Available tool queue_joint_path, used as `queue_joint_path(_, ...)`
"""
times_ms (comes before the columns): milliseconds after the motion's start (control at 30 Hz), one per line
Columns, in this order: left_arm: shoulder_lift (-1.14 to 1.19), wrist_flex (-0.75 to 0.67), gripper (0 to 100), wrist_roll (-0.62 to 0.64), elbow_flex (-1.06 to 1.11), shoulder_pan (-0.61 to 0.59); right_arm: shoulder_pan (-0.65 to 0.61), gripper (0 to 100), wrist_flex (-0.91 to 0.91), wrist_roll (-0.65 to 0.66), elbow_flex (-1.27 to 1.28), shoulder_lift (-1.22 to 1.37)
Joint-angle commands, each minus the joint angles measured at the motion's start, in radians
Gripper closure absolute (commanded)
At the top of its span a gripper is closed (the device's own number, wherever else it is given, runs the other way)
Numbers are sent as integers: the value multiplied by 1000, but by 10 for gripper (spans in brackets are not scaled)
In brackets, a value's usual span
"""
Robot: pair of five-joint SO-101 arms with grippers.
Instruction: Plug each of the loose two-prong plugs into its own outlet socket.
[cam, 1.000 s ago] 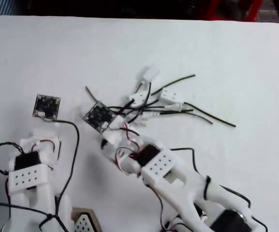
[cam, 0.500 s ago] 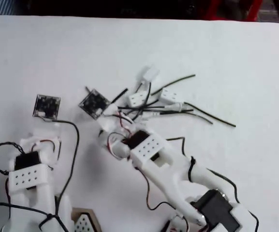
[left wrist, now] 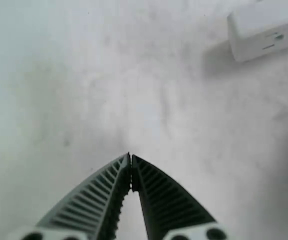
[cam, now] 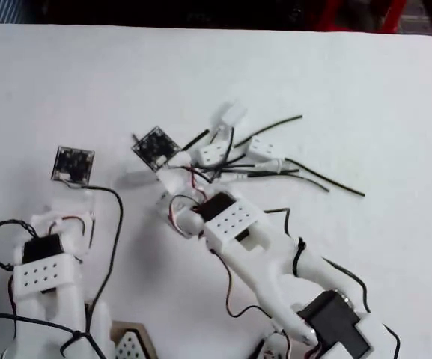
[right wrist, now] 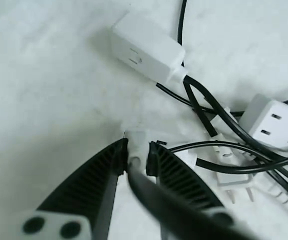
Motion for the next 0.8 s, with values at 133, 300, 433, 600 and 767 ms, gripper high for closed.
queue_joint_path(133, -16, -18, 973, -9, -3, -8, -10, 981, 42, -38, -58, -7)
queue_joint_path(300, -16, -18, 973, -9, -3, -8, -10, 981, 36, -40, -58, -5)
queue_joint_path(433, -16, -18, 973, -9, -3, -8, -10, 981, 35, -57, -60, -5)
queue_joint_path(600, -16, -18, 973, -9, -3, -8, -10, 981, 25, -84, -60, -4)
queue_joint_path(767, -16, -18, 973, -9, -3, -8, -12, 981, 28, -132, -84, 47)
